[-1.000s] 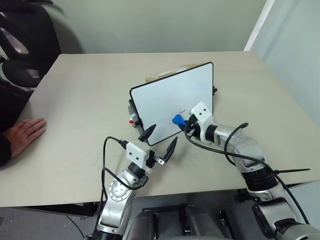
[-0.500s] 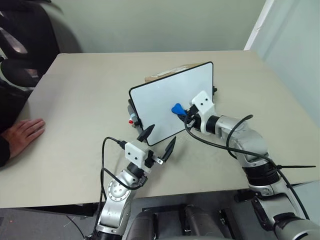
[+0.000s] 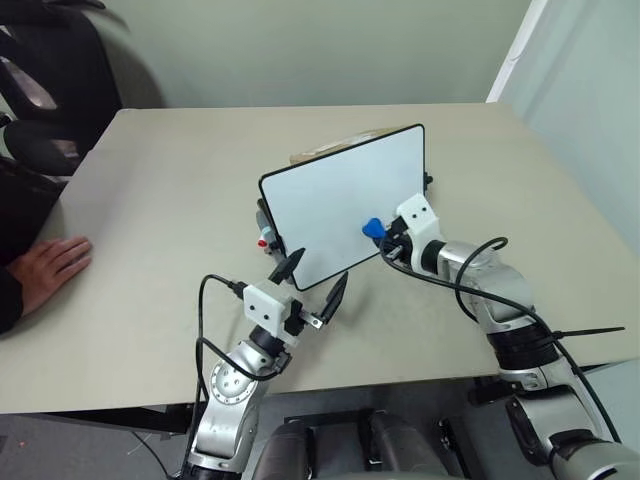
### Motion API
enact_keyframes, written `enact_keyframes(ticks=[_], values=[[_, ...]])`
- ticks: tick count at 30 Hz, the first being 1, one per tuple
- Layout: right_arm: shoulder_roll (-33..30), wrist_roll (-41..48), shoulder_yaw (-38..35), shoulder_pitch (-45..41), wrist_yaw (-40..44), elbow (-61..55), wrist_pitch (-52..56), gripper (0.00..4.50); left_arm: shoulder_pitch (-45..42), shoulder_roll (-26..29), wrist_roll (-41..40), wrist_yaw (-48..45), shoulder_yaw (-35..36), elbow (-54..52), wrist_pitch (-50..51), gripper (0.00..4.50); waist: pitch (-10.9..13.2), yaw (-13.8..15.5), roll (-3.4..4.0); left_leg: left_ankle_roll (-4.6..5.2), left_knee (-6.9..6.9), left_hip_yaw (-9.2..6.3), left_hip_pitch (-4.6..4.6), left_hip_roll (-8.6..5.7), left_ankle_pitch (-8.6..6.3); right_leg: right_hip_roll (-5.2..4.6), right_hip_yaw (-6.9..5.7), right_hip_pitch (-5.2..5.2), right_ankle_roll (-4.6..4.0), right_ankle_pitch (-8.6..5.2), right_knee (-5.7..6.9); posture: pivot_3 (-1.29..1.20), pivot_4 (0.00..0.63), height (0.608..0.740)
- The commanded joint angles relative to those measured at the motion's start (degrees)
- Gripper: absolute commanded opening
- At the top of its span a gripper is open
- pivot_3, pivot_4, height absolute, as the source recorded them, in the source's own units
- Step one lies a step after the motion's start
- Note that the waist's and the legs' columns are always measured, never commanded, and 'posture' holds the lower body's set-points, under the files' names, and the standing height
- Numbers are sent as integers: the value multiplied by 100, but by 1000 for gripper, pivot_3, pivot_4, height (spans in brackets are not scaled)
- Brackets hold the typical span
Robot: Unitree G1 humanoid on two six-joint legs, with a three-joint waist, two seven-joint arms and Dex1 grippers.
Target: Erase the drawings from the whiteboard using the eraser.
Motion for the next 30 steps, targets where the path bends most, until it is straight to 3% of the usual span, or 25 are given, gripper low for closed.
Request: enact_keyframes(ticks=[1,8,15,19,23,30], values=[[-76,-135,-202,-33,-173,8,11,823,3,6,-31,4,1,-271,-16,4500,0,-5,0,-2,-1,0,0,0,2,0,0,-1,-1,3,0,0,150,740],[-17,-169,-64,-180,-113,-162,30,823,-73,11,-2,-16,-11,-188,-14,4500,0,-9,0,-3,-6,-1,-4,0,4,0,0,-4,-1,3,-5,0,150,740],[207,94,382,-213,307,-1317,169,823,-135,8,22,-30,-17,-96,-41,4500,1,-71,1,-7,-17,0,-19,0,3,3,-1,-27,-5,2,-2,0,150,740],[244,50,372,-263,267,-1342,250,823,-173,2,38,-37,-23,-45,-47,4500,0,-39,1,-9,-26,-1,-26,1,2,4,-2,-34,-5,-15,-2,0,150,740],[56,46,-20,-189,141,-1339,201,823,-178,-16,57,-42,-52,-14,-68,4500,0,17,1,12,-7,-1,-32,1,-15,0,-2,-42,-8,-20,-6,0,150,740],[-677,493,-1328,475,228,-2116,664,823,-125,-85,123,3,-111,-31,-88,4500,0,92,0,23,-1,2,-41,0,-32,-3,-2,-17,-35,-18,-19,0,150,740]])
